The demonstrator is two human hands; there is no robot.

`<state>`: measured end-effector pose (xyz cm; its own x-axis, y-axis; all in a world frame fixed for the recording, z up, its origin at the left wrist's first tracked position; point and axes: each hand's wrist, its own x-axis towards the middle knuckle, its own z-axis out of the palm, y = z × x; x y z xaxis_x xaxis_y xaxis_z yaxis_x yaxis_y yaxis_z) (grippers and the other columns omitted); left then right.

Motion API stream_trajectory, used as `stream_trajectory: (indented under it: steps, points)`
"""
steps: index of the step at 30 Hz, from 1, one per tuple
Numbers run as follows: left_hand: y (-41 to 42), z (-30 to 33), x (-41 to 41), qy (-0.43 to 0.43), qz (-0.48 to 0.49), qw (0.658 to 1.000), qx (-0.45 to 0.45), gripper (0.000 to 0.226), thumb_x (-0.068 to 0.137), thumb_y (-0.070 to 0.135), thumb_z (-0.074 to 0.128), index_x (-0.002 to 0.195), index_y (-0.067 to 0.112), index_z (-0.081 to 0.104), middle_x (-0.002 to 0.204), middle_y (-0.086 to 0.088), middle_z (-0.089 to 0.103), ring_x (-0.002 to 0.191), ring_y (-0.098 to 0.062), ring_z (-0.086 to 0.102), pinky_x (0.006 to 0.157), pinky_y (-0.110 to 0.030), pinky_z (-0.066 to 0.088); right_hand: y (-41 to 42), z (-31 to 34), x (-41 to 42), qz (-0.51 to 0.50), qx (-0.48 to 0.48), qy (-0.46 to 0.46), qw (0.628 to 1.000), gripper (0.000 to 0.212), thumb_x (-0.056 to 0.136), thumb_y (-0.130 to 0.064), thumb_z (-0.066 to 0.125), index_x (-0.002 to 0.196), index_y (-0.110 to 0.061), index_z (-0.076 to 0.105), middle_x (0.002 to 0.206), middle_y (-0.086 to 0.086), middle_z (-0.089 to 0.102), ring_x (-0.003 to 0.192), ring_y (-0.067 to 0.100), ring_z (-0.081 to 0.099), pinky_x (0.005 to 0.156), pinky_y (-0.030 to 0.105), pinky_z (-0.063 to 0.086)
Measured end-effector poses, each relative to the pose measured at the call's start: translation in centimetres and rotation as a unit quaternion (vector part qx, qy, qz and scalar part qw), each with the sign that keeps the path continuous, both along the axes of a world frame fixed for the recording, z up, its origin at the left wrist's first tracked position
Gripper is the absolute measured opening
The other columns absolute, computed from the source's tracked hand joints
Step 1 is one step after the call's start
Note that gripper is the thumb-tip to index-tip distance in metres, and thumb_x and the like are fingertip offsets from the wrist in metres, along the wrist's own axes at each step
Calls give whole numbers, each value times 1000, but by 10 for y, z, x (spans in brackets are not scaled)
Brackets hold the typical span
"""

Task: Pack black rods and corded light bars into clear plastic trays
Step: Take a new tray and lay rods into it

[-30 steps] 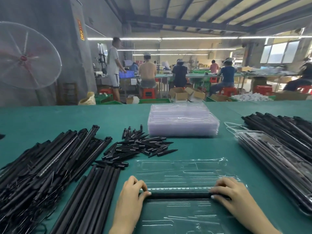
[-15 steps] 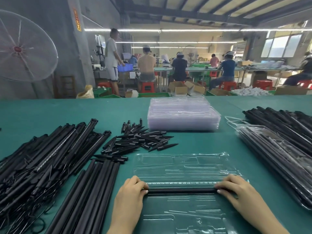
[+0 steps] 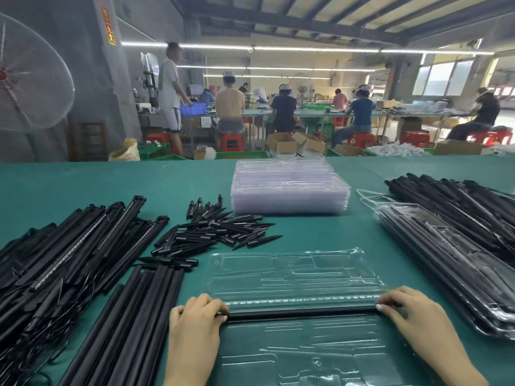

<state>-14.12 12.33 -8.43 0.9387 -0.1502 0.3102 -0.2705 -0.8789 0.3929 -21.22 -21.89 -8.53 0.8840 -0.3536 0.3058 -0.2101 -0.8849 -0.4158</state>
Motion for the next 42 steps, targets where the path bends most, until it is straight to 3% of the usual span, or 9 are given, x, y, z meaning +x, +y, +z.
stream_trajectory:
  steps: [8, 14, 22, 25, 27, 33, 37, 39, 42]
  points:
    - [1, -7, 1, -33, 31, 999, -30, 33, 79, -6, 67, 76, 26, 75, 75, 10, 64, 86, -14, 56, 78, -30, 29, -5, -1, -1, -30, -5, 2, 1000, 13, 77, -19, 78, 74, -30, 72, 77, -18, 59, 82, 16, 51, 72, 36, 40]
    - [-5, 1, -1, 2, 63, 998, 27, 37, 95, 15, 43, 105, 45, 61, 101, 24, 50, 112, -1, 42, 92, -21, 20, 0, -2, 2, 11, 34, -28, 999, 23, 76, -6, 78, 71, -28, 72, 71, -15, 60, 70, 9, 59, 66, 31, 46]
    - [-16, 2, -2, -7, 44, 997, 67, 27, 98, 30, 33, 120, 42, 43, 113, 21, 32, 119, -1, 31, 101, -19, 17, 7, 4, 0, -9, 15, 2, 1000, 22, 72, -39, 80, 58, -38, 63, 73, -17, 58, 74, 3, 56, 62, 33, 46]
    - [-23, -2, 3, 4, -38, 998, 59, 49, 101, 43, 23, 148, 42, 8, 149, 26, 11, 143, -3, 5, 117, -26, -1, 10, 5, 3, -9, 1, 9, 1000, 24, 76, -41, 76, 57, -32, 64, 76, -15, 59, 77, 9, 56, 65, 33, 45]
    - [-25, -6, 6, 21, -78, 994, 72, 51, 101, 50, 16, 141, 52, -14, 151, 27, -13, 143, -2, -19, 115, -33, -18, 12, 7, 6, -21, -6, 7, 1000, 31, 81, -44, 69, 55, -26, 65, 77, -14, 59, 79, 11, 55, 65, 31, 42]
    - [-23, -19, 8, 24, -96, 989, 112, 51, 100, 52, 13, 134, 52, -25, 150, 21, -27, 136, -11, -34, 95, -32, -38, 33, 22, 29, -108, -193, 88, 971, 46, 94, -56, 40, 64, -32, 66, 74, -11, 48, 85, 11, 56, 69, 28, 35]
    - [-26, -22, 11, 31, -90, 988, 122, 50, 101, 51, 16, 144, 50, -10, 152, 20, -21, 141, -11, -27, 96, -32, -37, 66, 29, 84, 43, -18, -42, 998, 21, 95, -30, 55, 98, -19, 72, 93, -1, 67, 90, 21, 61, 78, 33, 45]
    - [-24, -18, 8, 3, -88, 985, 146, 46, 98, 52, 30, 143, 52, 23, 156, 16, 12, 146, -14, 8, 108, -37, -17, 89, 30, 119, 157, -11, 15, 987, 29, 98, -23, 49, 126, -20, 58, 124, -1, 60, 111, 18, 55, 96, 32, 41]
    - [-26, -9, 3, 35, -86, 982, 163, 42, 80, 55, 40, 113, 48, 65, 121, 16, 64, 111, -11, 63, 104, -41, 14, 121, 25, 169, 238, -94, 92, 962, 40, 100, -16, 39, 139, -24, 40, 144, -6, 43, 129, 19, 40, 104, 38, 35]
